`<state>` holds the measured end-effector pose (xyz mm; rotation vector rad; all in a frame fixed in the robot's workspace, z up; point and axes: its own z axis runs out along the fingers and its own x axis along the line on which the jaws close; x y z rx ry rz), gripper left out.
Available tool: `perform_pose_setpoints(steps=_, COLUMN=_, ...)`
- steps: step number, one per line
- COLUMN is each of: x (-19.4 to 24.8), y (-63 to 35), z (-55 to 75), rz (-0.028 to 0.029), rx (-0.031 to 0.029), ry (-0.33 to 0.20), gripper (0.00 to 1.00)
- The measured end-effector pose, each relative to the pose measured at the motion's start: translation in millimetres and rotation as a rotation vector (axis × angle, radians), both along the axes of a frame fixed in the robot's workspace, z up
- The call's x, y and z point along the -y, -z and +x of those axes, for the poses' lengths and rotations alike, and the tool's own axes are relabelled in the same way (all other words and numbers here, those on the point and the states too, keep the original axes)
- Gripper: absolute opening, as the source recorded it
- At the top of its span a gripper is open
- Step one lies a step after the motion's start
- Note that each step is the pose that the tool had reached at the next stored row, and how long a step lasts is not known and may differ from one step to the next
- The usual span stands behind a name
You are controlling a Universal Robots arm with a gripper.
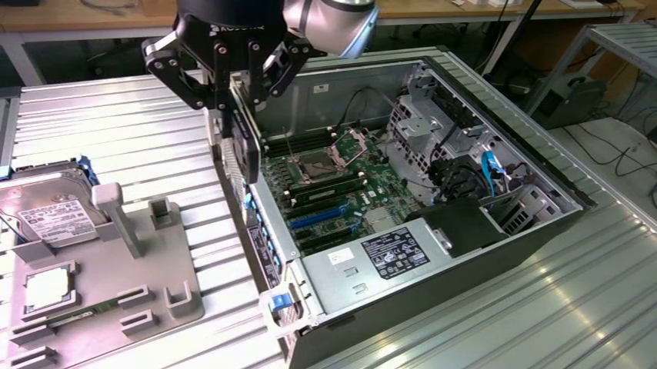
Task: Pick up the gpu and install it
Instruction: 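Pick up the gpu and move the gpu toward the slot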
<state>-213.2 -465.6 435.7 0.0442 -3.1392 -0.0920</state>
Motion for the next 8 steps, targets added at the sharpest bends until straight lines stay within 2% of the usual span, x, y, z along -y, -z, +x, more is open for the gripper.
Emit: perform_pose_setpoints(steps=8, x=0.0, y=0.0, z=9.0, rz=0.0000, rx=0.0000, ry=0.000, gripper=0.28)
